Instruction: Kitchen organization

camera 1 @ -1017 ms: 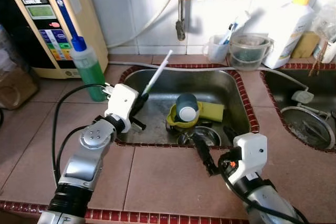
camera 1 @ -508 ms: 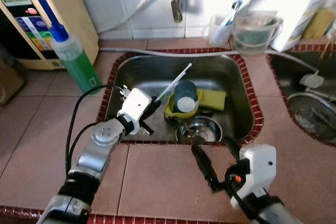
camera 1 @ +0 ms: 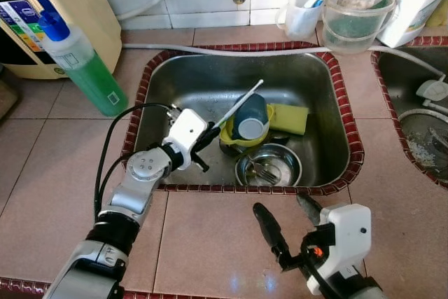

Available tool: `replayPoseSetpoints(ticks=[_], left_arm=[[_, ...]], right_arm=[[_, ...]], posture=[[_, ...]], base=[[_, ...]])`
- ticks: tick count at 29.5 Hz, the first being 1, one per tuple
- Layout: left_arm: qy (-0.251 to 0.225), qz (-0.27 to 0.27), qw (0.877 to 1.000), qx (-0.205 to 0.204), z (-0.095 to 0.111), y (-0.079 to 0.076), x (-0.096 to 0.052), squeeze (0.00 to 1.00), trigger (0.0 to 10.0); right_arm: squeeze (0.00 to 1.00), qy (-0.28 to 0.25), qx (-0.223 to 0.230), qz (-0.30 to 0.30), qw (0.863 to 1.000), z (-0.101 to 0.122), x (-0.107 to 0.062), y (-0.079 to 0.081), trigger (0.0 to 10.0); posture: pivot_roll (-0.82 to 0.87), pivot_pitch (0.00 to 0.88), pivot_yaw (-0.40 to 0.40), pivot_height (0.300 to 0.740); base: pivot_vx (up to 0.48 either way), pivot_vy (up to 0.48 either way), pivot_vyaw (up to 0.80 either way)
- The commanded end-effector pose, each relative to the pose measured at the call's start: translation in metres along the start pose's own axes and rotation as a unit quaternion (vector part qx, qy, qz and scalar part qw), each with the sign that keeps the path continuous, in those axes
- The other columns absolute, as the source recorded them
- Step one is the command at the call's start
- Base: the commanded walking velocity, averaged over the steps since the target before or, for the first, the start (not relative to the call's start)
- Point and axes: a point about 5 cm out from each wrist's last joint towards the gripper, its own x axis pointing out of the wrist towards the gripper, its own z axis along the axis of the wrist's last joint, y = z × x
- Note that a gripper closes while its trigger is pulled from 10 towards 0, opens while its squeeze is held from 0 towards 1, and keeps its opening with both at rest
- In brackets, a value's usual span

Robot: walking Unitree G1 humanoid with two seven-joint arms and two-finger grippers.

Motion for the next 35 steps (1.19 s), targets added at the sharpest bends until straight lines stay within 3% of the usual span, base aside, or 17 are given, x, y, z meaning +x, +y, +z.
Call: replayPoseSetpoints(ticks=[1,22,27,28,29,30,35], left_arm=[[0.002,-0.002,1.000,0.000,-0.003,0.004,-0.003,1.00,10.0],[-0.016,0.007,1.000,-0.008,0.000,0.015,-0.008,1.00,10.0],[-0.029,0.029,0.999,-0.005,0.005,0.016,-0.010,1.00,10.0],[-0.037,0.041,0.998,-0.006,0.007,0.016,-0.010,0.56,10.0],[-0.041,0.045,0.998,-0.008,0.008,0.016,-0.011,0.56,10.0],[-0.045,0.053,0.997,-0.012,0.010,0.017,-0.011,0.00,10.0],[-0.064,0.099,0.992,-0.035,0.015,0.016,-0.016,0.00,10.0]], right_arm=[[0.00,0.009,0.008,0.000,1.000,-0.001,-0.004,0.004,10.0],[0.00,0.003,0.002,-0.006,1.000,-0.001,0.001,0.001,10.0],[0.00,-0.013,-0.010,-0.020,1.000,0.002,0.010,-0.008,10.0],[0.00,-0.024,-0.017,-0.031,0.999,0.004,0.015,-0.014,10.0],[0.00,-0.028,-0.020,-0.036,0.999,0.005,0.017,-0.016,10.0],[0.00,-0.032,-0.025,-0.042,0.998,0.007,0.020,-0.020,10.0],[0.00,-0.054,-0.040,-0.079,0.995,0.010,0.034,-0.037,10.0]], posture=[[-0.24,0.309,0.137,0.740],[-0.23,0.270,0.128,0.740],[-0.22,0.241,0.121,0.740],[-0.22,0.229,0.115,0.740],[-0.22,0.229,0.115,0.740],[-0.21,0.220,0.112,0.740],[-0.20,0.182,0.099,0.740]], base=[[0.000,0.000,0.00],[0.000,0.000,0.00],[0.000,0.000,0.00],[0.000,0.000,0.00],[0.000,0.000,0.00],[0.000,0.000,0.00],[0.000,0.000,0.00]])
